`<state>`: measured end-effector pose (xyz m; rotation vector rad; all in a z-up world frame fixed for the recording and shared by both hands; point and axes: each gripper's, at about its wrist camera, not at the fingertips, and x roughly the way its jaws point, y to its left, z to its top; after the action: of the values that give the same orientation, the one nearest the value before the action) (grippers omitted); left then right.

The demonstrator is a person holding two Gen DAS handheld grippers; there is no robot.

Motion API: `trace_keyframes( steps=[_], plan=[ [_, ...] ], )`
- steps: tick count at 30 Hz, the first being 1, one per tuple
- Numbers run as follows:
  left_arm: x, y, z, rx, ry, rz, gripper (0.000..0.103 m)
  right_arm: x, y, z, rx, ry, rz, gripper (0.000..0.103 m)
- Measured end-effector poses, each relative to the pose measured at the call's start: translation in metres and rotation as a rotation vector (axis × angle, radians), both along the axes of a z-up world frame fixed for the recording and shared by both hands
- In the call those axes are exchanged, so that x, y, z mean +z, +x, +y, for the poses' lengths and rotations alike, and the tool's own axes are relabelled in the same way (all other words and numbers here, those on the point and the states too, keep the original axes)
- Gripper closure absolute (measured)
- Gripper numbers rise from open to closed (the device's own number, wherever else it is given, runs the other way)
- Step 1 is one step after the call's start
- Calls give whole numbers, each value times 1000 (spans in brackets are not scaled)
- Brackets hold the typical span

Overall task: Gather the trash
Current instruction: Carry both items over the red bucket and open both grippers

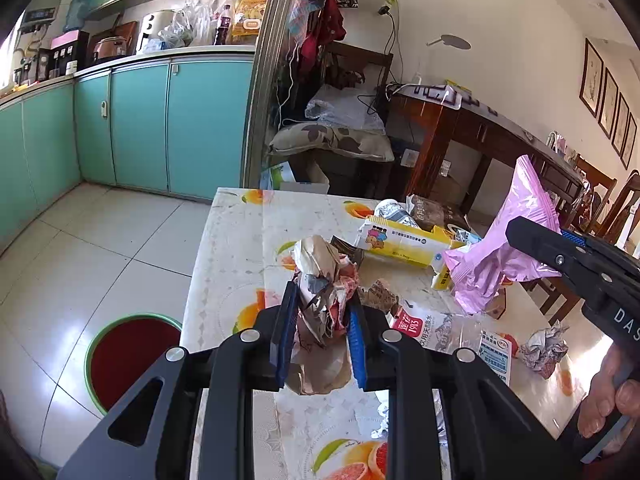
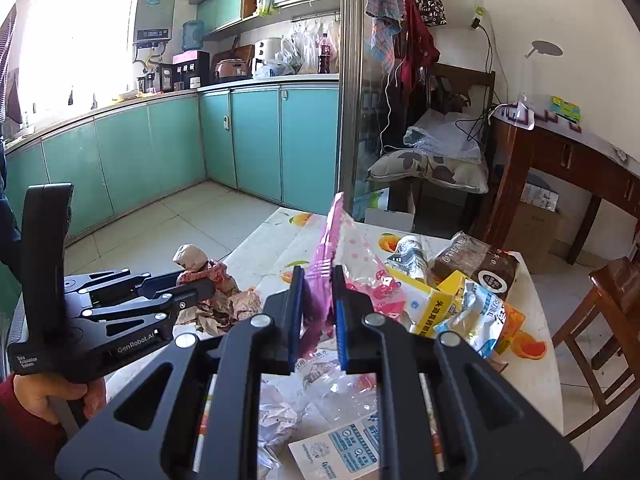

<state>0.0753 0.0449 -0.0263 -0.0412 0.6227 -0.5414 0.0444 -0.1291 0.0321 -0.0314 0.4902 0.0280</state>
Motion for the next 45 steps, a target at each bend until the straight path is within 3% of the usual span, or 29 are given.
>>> trace_keyframes(
  steps=[9,23,31,36,45],
  plan=[
    [8,11,30,76,-24,-23,81,12,7,18,19,-20,-24,89],
    [-4,38,89,196,-95,14,81,14,40,59,101,-3,-1,89],
    [-24,57,134,292,-130,73,81,9,69,94,201,48,29,89],
    [-41,64,158,370,-81,82,81,0,90,119,305,126,67,89],
    [-87,96,190,439,-83,217,81,-25,147,151,420,275,191,89]
  ],
)
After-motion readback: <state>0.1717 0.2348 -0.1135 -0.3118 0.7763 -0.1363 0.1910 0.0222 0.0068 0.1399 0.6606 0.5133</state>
